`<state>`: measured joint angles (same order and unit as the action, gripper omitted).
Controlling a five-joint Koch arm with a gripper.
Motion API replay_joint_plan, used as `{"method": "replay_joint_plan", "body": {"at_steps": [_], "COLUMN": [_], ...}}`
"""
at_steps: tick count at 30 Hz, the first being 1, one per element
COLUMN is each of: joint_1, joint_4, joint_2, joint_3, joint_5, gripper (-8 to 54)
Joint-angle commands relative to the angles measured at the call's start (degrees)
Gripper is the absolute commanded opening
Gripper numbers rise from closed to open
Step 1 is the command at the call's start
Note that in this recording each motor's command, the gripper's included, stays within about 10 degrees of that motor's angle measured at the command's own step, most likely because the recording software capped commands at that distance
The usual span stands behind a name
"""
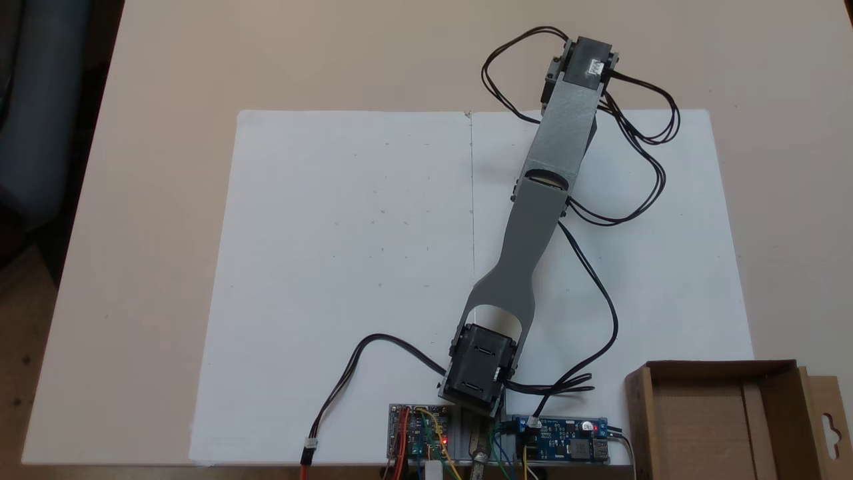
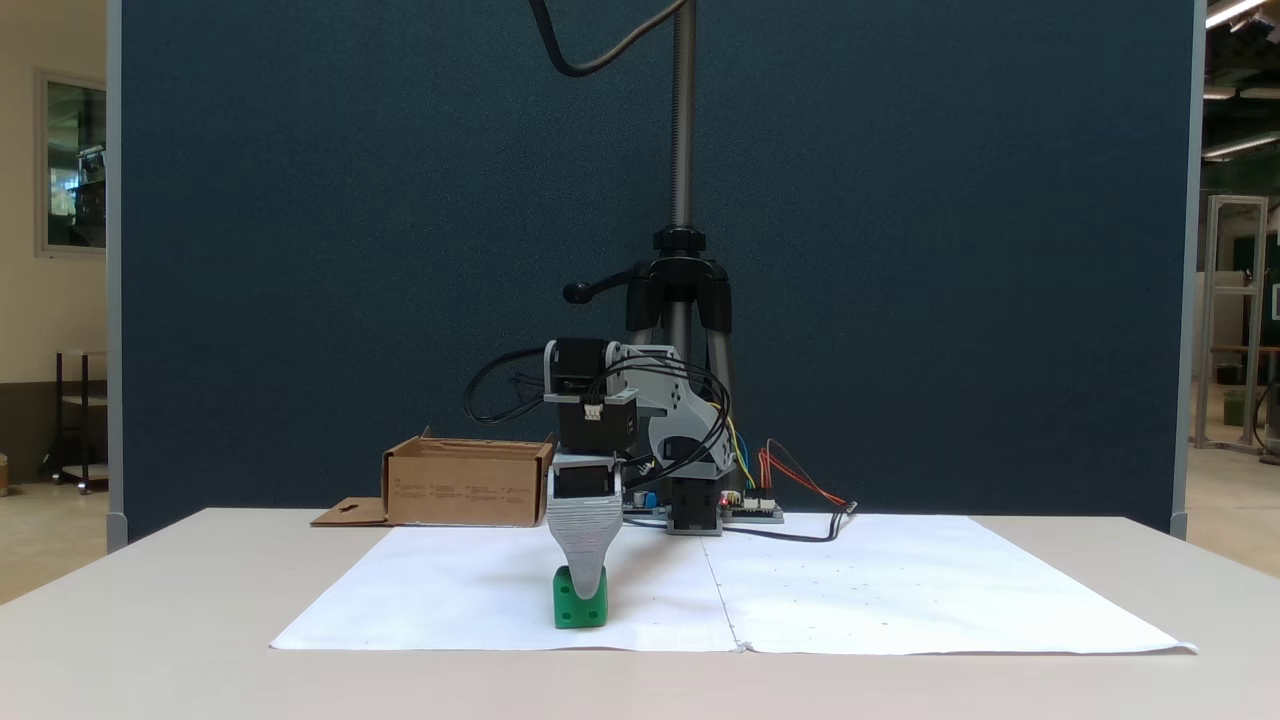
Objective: Grasp a green dice and put it in the bin.
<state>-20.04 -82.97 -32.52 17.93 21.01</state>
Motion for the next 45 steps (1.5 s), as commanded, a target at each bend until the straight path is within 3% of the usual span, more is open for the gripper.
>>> {"method": "replay_joint_plan", "body": {"at_steps": [1,45], "joint_1": [-0.18,-0.88], "joint_4": [1.14,14.33], "joint_2": [-2.20,-0.88], "joint_3": [-0.26,3.87], "joint_5": [-0.35,-3.87], "gripper": [45.7,44.7]}}
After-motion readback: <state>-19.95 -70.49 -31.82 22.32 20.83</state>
